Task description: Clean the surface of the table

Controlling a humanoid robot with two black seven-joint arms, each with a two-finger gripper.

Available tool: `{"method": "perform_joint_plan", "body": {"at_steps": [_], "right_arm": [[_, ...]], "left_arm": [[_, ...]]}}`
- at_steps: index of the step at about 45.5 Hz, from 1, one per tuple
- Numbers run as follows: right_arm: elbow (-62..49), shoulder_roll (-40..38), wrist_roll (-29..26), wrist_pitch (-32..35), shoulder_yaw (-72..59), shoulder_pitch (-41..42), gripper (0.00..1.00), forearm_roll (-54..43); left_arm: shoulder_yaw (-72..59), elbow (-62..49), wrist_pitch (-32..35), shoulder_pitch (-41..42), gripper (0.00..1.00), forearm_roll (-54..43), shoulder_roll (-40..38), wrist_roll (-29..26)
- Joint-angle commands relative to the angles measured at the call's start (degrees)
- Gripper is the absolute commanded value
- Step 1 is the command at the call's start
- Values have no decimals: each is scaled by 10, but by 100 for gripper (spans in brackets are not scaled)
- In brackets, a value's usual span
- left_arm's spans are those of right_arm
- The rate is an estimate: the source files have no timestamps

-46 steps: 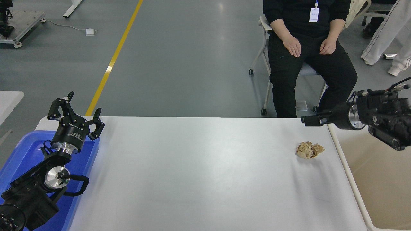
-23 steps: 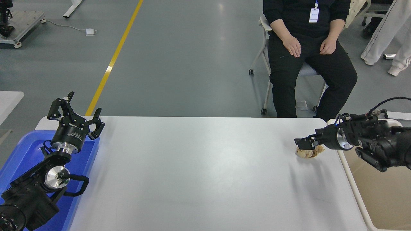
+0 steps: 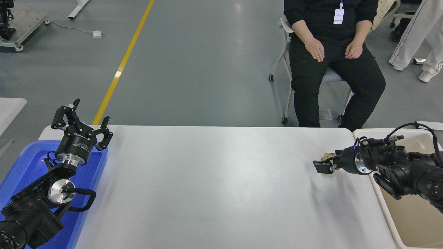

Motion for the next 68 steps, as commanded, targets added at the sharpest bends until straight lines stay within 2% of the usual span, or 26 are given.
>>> {"method": "perform_joint_plan", "body": {"at_steps": [1, 42, 45, 50, 63, 66, 68], "right_arm": [[-38, 23, 0, -14, 2, -20, 98, 2], [-88, 28, 0, -21, -2, -53, 97, 2], [-88, 29, 0, -21, -4, -54, 89, 2], [-88, 32, -2, -23, 0, -58, 83, 2], [-88, 32, -5, -23, -4, -61, 82, 48], [-88, 32, -5, -23, -4, -61, 77, 48], [-88, 32, -6, -23, -4, -61, 70, 48]], "left_arm": [[0, 0, 0, 0, 100, 0, 0, 0], [0, 0, 0, 0, 100, 0, 0, 0], [0, 0, 0, 0, 100, 0, 0, 0], [0, 0, 0, 0, 100, 0, 0, 0], [0, 0, 0, 0, 100, 0, -1, 0], [0, 0, 0, 0, 100, 0, 0, 0], [0, 0, 0, 0, 100, 0, 0, 0]]}}
